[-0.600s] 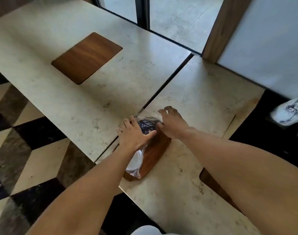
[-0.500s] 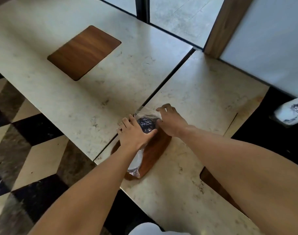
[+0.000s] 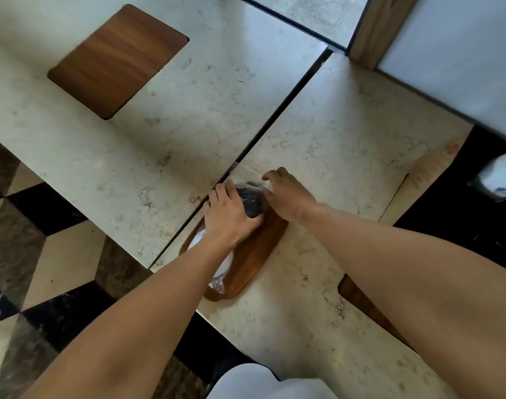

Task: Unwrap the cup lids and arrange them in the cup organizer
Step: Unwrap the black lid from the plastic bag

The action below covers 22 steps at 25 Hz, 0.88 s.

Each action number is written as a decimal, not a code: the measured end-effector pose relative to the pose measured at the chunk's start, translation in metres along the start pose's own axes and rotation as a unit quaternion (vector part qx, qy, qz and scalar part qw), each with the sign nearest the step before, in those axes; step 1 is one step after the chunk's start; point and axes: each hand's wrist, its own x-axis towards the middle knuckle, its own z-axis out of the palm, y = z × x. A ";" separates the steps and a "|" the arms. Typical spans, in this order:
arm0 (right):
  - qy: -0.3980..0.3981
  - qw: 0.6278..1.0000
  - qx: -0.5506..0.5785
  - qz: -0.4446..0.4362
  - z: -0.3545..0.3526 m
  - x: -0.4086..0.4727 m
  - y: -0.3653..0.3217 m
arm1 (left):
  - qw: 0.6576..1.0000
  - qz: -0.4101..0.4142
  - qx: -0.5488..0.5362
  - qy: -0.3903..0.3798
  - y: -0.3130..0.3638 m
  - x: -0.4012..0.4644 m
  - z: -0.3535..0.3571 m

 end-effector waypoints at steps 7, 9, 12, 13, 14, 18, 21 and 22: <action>0.019 0.998 0.020 0.057 0.008 -0.044 0.009 | 0.985 0.159 0.071 -0.013 -0.003 -0.022 0.003; 0.022 0.996 0.040 0.071 0.014 -0.060 0.009 | 0.979 0.187 0.078 -0.018 -0.002 -0.031 0.005; 0.038 0.991 0.076 0.101 0.026 -0.081 0.008 | 0.970 0.227 0.084 -0.024 -0.002 -0.045 0.010; 0.045 0.989 0.086 0.114 0.032 -0.088 0.008 | 0.967 0.238 0.084 -0.025 -0.002 -0.050 0.011; 0.054 0.986 0.097 0.127 0.037 -0.095 0.008 | 0.965 0.248 0.084 -0.025 -0.002 -0.053 0.013; 0.078 0.974 0.149 0.153 0.057 -0.118 0.009 | 0.957 0.267 0.110 -0.042 -0.005 -0.060 0.014; 0.102 0.968 0.167 0.156 0.064 -0.126 0.006 | 0.954 0.263 0.131 -0.057 -0.007 -0.061 0.013; 0.112 0.966 0.172 0.157 0.066 -0.127 0.005 | 0.955 0.261 0.132 -0.057 -0.007 -0.061 0.012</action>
